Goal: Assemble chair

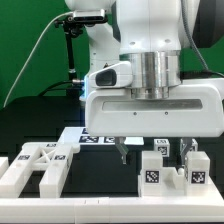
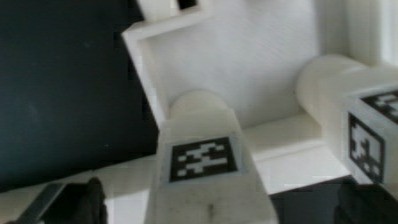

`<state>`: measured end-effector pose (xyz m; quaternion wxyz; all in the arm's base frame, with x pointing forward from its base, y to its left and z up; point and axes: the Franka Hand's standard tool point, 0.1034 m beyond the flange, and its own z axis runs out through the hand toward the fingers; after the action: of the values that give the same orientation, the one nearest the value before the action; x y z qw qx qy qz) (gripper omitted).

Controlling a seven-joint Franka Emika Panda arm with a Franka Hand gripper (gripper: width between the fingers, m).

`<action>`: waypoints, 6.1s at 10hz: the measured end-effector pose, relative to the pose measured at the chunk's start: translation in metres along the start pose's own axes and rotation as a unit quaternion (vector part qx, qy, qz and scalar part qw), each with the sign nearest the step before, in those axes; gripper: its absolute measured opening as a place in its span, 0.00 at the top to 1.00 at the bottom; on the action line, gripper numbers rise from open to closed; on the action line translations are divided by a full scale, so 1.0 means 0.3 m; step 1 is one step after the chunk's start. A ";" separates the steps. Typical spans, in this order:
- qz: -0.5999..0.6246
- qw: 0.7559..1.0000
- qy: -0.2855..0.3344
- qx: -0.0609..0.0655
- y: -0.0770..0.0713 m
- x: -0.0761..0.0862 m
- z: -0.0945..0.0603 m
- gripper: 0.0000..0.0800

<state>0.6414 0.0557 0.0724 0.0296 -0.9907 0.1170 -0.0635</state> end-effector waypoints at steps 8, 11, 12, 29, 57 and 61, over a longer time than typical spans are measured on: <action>0.356 0.935 0.002 -0.006 -0.009 -0.007 -0.001 0.64; 0.579 0.815 -0.012 0.019 -0.022 -0.006 0.001 0.64; 0.607 0.794 -0.013 0.022 -0.026 -0.005 0.000 0.64; -0.071 0.997 0.001 -0.010 0.009 0.002 0.006 0.19; 0.656 0.755 -0.020 0.001 -0.008 0.017 -0.097 0.19; 0.654 0.756 -0.021 -0.002 -0.008 0.014 -0.084 0.19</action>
Offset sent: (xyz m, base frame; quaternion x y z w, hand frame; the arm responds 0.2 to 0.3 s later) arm 0.0000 0.0000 0.0000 0.0000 0.0000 0.1938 0.9810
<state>0.6427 0.0558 0.0981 0.0645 -0.6739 0.7360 -0.0080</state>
